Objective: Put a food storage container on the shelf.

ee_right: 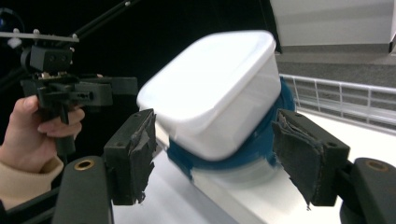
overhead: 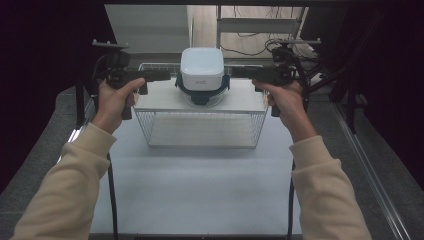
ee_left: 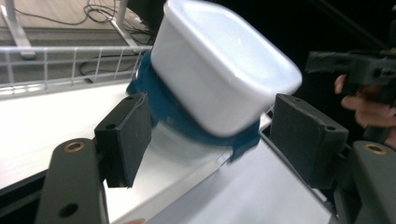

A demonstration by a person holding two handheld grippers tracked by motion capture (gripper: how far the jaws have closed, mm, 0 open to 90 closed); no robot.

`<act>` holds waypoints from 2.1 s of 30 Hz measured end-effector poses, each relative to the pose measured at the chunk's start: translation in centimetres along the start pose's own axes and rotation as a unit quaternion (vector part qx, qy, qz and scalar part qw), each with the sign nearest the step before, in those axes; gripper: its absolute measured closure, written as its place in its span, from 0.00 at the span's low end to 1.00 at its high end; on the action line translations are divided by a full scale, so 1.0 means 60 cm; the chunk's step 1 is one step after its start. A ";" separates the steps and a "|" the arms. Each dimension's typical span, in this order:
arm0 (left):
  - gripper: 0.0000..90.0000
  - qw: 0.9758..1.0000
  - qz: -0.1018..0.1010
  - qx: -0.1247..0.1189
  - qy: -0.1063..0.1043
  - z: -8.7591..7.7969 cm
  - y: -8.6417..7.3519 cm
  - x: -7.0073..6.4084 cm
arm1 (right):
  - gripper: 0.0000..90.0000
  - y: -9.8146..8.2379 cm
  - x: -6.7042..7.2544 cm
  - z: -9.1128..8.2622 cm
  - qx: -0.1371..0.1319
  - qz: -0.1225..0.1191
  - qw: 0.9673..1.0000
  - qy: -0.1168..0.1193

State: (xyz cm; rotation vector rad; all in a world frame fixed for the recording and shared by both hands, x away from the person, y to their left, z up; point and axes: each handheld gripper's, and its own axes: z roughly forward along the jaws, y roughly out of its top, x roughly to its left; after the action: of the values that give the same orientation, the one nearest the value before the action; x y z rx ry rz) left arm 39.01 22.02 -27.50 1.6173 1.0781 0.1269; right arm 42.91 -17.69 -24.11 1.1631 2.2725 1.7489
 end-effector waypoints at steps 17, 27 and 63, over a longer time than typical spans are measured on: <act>0.29 0.998 0.054 0.031 0.013 -0.051 -0.166 -0.030 | 0.33 -0.162 0.024 -0.078 0.006 -0.067 0.998 -0.015; 0.28 0.993 0.075 0.080 0.048 -0.024 -0.291 -0.038 | 0.30 -0.285 0.025 -0.096 0.027 -0.096 0.995 -0.025; 0.22 0.984 0.064 0.128 0.106 0.017 -0.418 -0.003 | 0.21 -0.458 -0.058 -0.063 0.102 -0.053 0.991 -0.073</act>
State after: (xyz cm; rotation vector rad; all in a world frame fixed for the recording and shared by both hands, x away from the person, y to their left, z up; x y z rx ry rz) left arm 25.28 19.86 -48.39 1.9401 1.1895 0.2596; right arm 29.24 -24.94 -47.39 1.1368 2.4176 1.3739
